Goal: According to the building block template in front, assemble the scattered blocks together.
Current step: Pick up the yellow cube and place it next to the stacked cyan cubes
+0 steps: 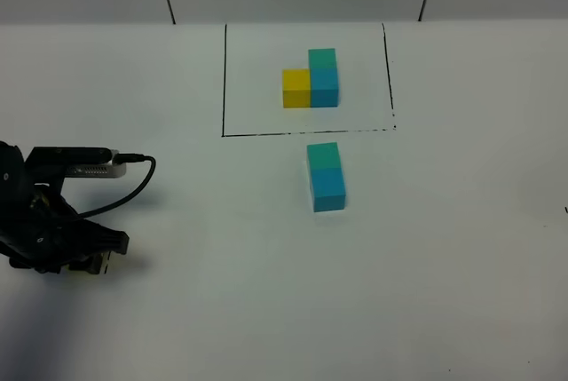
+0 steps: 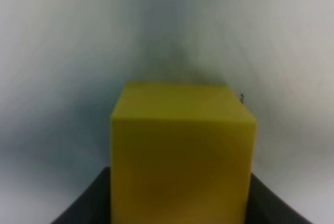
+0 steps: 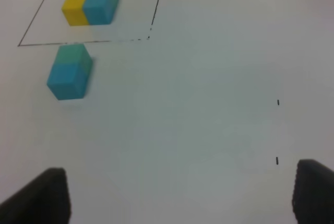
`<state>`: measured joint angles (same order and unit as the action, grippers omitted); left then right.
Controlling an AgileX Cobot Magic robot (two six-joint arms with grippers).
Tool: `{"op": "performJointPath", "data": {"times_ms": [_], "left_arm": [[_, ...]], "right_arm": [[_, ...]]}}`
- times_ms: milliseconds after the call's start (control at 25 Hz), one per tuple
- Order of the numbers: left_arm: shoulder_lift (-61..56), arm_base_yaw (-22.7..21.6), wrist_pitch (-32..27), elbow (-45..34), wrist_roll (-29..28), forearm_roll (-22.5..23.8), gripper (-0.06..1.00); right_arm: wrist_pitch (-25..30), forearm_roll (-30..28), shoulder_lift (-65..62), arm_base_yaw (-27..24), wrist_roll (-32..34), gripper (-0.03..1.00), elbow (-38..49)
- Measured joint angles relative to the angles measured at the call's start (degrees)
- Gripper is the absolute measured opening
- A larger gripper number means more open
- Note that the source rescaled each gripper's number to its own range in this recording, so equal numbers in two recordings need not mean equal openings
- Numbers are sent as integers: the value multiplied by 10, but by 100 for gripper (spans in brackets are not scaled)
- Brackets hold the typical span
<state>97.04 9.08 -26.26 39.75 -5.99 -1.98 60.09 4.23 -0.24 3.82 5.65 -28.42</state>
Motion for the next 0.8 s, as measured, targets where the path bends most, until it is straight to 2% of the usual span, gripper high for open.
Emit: {"op": "performJointPath", "data": {"times_ms": [120, 400, 560, 680, 800], "left_arm": [[1, 0, -54, 38, 83, 2, 1], [20, 3, -223, 181, 389, -31, 1], [64, 26, -277, 249, 521, -48, 1], [107, 66, -297, 298, 581, -45, 1], [158, 108, -317, 357, 594, -14, 1]], "right_arm": [[0, 0, 0, 0, 0, 73, 0], [0, 0, 0, 0, 0, 73, 0], [0, 0, 0, 0, 0, 73, 0], [0, 0, 0, 0, 0, 73, 0], [0, 0, 0, 0, 0, 73, 0]]}}
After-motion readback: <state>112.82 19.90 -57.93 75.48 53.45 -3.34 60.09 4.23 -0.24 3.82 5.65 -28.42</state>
